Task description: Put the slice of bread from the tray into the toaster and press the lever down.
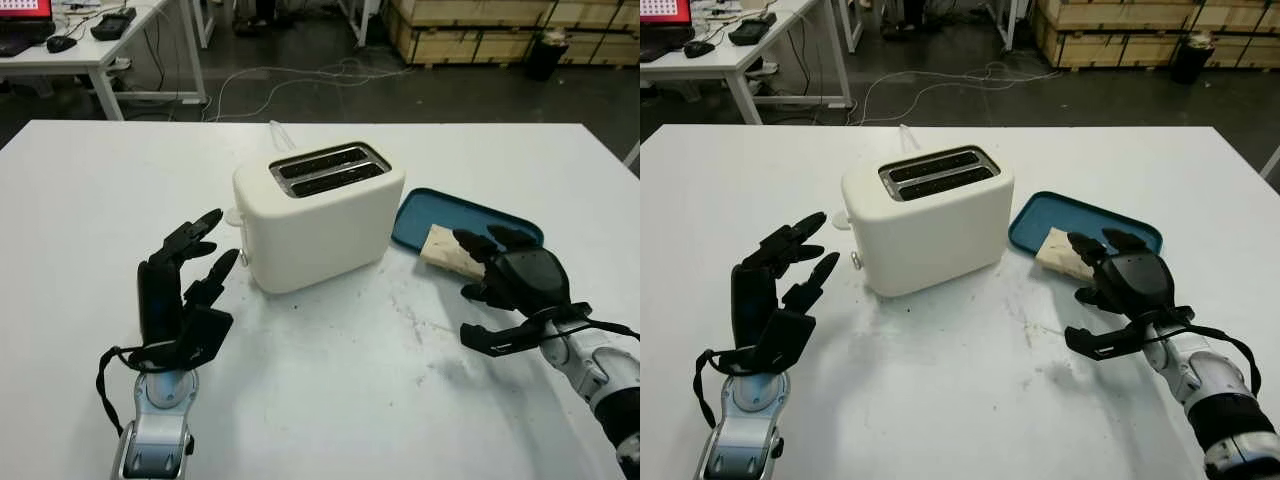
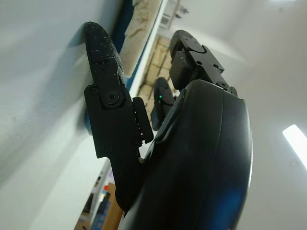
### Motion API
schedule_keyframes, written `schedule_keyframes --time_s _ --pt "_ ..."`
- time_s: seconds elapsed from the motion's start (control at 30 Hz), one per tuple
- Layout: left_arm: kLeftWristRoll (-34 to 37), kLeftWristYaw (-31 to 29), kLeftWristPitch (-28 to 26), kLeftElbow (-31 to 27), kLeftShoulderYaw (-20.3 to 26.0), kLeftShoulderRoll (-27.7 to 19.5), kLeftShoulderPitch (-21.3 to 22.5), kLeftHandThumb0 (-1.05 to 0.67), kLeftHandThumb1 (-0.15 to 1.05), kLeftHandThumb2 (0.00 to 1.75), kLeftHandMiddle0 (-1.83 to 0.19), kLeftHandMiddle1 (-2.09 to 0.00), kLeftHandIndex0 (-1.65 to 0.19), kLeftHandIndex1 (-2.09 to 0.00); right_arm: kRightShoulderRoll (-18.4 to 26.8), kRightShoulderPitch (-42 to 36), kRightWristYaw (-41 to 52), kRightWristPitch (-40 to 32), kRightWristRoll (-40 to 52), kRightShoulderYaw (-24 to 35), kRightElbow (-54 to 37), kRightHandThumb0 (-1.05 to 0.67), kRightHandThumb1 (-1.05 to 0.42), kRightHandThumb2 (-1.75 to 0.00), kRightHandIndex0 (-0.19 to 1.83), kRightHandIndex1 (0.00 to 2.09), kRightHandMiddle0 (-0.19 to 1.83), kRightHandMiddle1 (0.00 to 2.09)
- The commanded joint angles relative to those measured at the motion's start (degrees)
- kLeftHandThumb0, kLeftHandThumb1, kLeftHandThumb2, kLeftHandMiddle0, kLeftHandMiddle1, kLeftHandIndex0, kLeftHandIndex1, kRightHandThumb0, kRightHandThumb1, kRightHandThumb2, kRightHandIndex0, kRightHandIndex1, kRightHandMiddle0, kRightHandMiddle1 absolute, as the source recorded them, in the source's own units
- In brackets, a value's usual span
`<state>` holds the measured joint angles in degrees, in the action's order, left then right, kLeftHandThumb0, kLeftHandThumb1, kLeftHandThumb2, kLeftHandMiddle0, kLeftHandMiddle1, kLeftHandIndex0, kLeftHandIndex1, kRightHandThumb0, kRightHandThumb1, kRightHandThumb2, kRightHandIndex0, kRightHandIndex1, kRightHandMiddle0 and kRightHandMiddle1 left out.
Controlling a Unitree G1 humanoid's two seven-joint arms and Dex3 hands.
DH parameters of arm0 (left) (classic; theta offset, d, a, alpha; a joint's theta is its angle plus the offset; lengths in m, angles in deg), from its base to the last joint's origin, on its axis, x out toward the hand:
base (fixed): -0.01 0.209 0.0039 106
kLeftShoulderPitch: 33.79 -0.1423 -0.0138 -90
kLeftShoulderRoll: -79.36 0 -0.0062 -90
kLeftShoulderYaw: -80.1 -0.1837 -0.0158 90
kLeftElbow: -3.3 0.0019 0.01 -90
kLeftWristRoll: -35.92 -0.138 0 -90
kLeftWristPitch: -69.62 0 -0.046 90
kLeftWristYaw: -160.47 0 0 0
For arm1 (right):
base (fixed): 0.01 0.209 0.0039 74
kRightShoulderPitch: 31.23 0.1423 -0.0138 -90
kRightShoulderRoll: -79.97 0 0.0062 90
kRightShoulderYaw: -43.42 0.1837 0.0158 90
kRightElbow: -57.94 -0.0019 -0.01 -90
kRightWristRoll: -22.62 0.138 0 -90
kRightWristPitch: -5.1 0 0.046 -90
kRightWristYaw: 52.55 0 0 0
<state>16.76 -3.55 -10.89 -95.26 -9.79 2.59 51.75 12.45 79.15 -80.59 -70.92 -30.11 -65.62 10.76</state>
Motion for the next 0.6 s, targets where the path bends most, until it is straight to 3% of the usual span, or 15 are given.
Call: schedule_keyframes --time_s 0.0,0.33,0.47,0.5,0.53,0.57 --pt "0.2 -0.2 0.9 0.3 -0.2 0.0 0.4 -0.40 0.92 0.19 -0.47 -1.02 -0.76 -0.09 -0.5 1.7 -1.9 -0.8 -1.9 -2.2 2.2 -0.54 -0.85 -0.01 0.33 0.01 0.31 0.01" --pt "-0.2 0.1 1.4 0.3 0.1 -0.4 0.7 -0.39 0.92 0.18 -0.46 -1.03 -0.76 -0.10 0.1 5.7 -8.0 0.5 -2.6 -7.8 7.5 -0.40 -0.90 -0.02 0.48 0.08 0.43 0.05" --pt "-0.9 0.6 0.7 -0.3 0.4 -0.4 0.8 -0.39 0.92 0.18 -0.48 -1.03 -0.76 -0.10 1.2 6.8 -9.6 0.8 -3.5 -9.5 9.0 -0.34 -0.92 -0.02 0.66 0.19 0.58 0.10" --pt "-0.9 0.6 0.6 -0.3 0.5 -0.3 0.8 -0.39 0.92 0.18 -0.49 -1.03 -0.76 -0.10 1.3 7.0 -9.4 0.9 -3.6 -9.9 9.2 -0.33 -0.92 -0.02 0.67 0.31 0.64 0.10" --pt "-0.7 0.4 0.4 -0.4 0.5 -0.3 0.8 -0.39 0.92 0.17 -0.50 -1.03 -0.76 -0.10 1.4 7.1 -9.4 0.9 -3.6 -10.3 9.3 -0.33 -0.92 -0.03 0.63 0.63 0.71 0.10" --pt "-0.7 0.2 0.3 -0.5 0.5 -0.2 0.8 -0.39 0.92 0.17 -0.50 -1.02 -0.75 -0.09 1.5 7.1 -9.9 1.5 -3.5 -10.6 9.3 -0.33 -0.92 -0.05 0.62 1.08 0.84 0.16"
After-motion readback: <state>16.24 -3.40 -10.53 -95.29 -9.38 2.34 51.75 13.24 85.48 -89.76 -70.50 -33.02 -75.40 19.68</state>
